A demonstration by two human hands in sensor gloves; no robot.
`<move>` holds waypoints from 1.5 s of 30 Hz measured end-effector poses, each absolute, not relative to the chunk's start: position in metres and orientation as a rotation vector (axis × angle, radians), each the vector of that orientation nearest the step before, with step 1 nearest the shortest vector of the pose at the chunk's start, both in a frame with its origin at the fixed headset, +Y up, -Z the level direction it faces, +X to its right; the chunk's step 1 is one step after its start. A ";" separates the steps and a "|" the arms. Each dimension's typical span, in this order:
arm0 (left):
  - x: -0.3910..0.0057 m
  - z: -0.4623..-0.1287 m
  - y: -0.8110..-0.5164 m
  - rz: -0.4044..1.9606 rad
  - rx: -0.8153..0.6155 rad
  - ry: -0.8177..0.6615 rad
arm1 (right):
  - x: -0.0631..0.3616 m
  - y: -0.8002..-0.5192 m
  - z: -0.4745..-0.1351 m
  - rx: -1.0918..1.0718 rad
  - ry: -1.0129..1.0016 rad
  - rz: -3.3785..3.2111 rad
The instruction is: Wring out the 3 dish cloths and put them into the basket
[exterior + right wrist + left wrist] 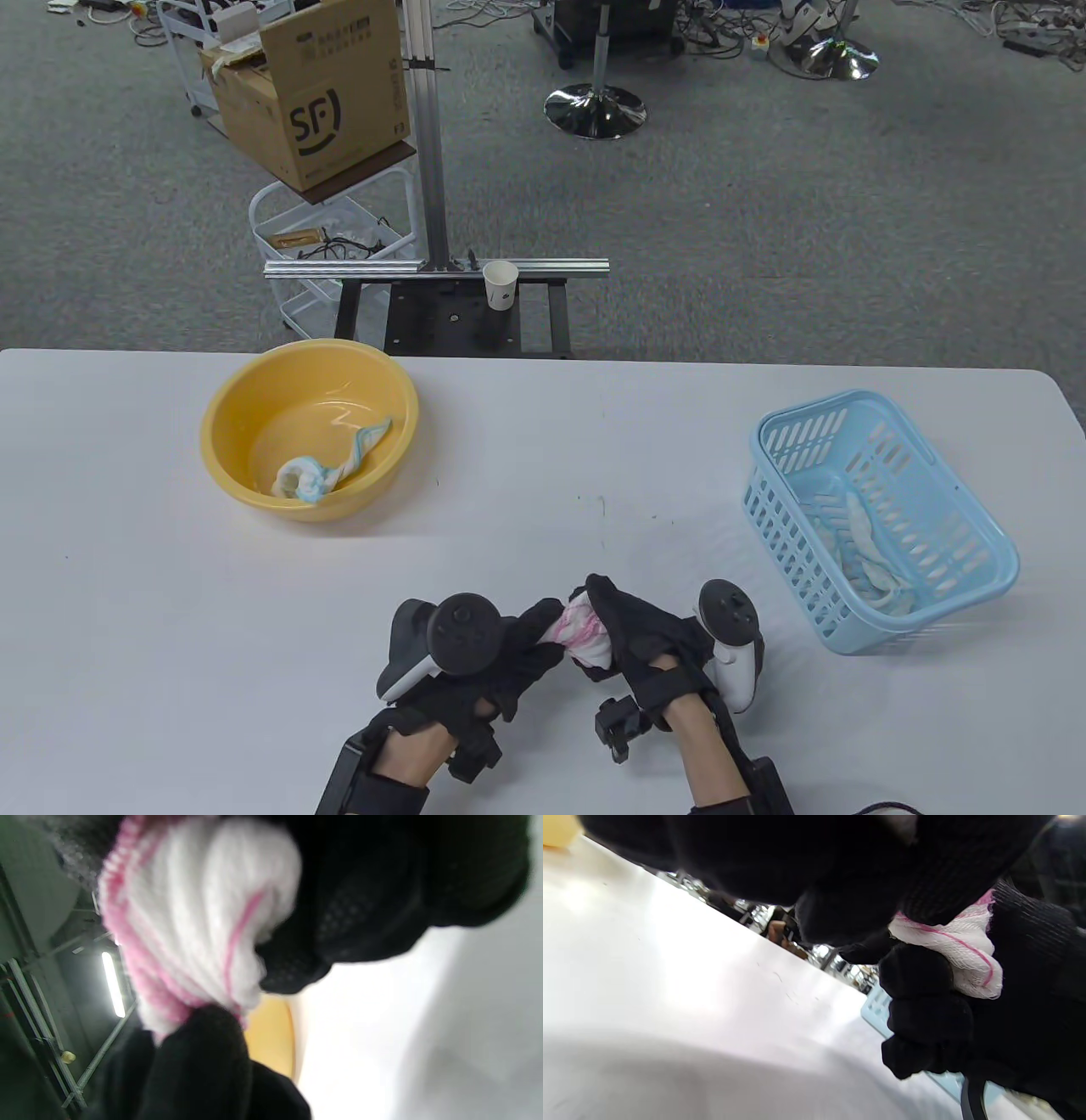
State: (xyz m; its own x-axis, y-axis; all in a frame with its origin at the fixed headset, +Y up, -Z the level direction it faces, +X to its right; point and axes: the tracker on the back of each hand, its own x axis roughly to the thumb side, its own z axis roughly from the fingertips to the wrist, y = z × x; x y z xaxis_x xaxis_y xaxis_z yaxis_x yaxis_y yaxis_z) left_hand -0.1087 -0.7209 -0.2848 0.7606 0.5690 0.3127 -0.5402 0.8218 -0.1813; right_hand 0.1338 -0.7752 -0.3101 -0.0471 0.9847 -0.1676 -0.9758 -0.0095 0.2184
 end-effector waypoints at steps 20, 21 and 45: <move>-0.142 -0.299 -0.772 1.770 -0.820 -0.214 | 0.072 -0.717 -0.270 0.966 -0.737 2.731; -0.137 -0.298 -0.772 1.773 -0.882 -0.273 | 0.074 -0.715 -0.269 0.979 -0.800 2.718; -0.122 -0.290 -0.721 0.818 -0.435 -0.459 | 0.079 -0.704 -0.270 1.008 -0.833 2.653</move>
